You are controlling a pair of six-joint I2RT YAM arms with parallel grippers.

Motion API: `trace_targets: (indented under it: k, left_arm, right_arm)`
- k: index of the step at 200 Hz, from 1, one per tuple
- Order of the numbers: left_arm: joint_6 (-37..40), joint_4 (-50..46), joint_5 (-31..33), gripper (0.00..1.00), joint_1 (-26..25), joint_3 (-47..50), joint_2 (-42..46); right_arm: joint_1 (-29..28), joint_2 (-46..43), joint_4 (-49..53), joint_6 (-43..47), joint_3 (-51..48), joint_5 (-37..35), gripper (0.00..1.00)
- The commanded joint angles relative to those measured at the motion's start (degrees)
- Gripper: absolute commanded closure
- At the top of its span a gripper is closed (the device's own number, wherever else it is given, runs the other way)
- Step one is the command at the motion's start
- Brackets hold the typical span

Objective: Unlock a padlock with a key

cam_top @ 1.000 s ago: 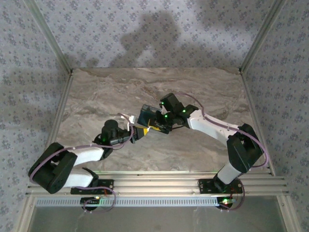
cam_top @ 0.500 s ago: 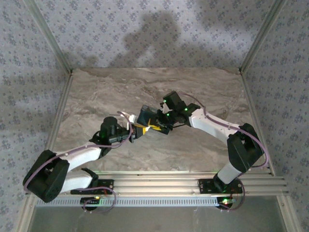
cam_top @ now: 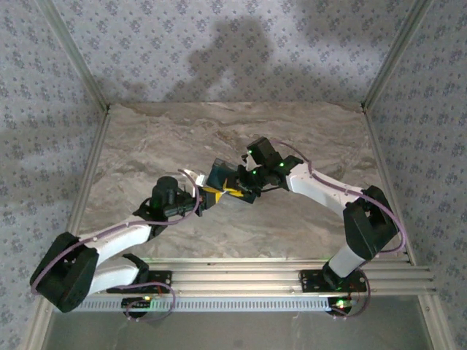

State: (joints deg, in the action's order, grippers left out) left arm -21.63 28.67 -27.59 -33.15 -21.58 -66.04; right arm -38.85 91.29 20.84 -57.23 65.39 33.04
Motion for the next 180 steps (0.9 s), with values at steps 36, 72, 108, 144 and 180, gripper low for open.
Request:
trace_targets:
  k: [36, 72, 108, 144, 180]
  left_arm:
    - [-1.98, 2.4, 6.38, 1.0, 0.61, 3.11, 2.77]
    - [-3.5, 4.17, 6.81, 1.0, 0.52, 4.7, 3.23]
    - [-2.99, 9.08, 3.59, 1.0, -0.02, 5.53, 2.18]
    - [-0.82, 10.92, 1.65, 1.0, -1.44, 5.44, 2.04]
    - [0.92, 10.95, 2.32, 1.0, -3.17, 4.89, 0.36]
  right_arm:
    - [0.61, -0.58, 2.65, -0.58, -0.17, 1.76, 1.0]
    - [0.68, -0.45, 1.64, -1.18, -0.43, 1.86, 1.0]
    - [0.69, -0.37, 1.4, -1.34, -0.35, 2.12, 1.0]
    - [0.67, -0.32, 1.41, -1.3, -0.52, 1.94, 1.0]
    - [0.64, -0.45, 1.31, -1.56, -0.52, 1.86, 1.0]
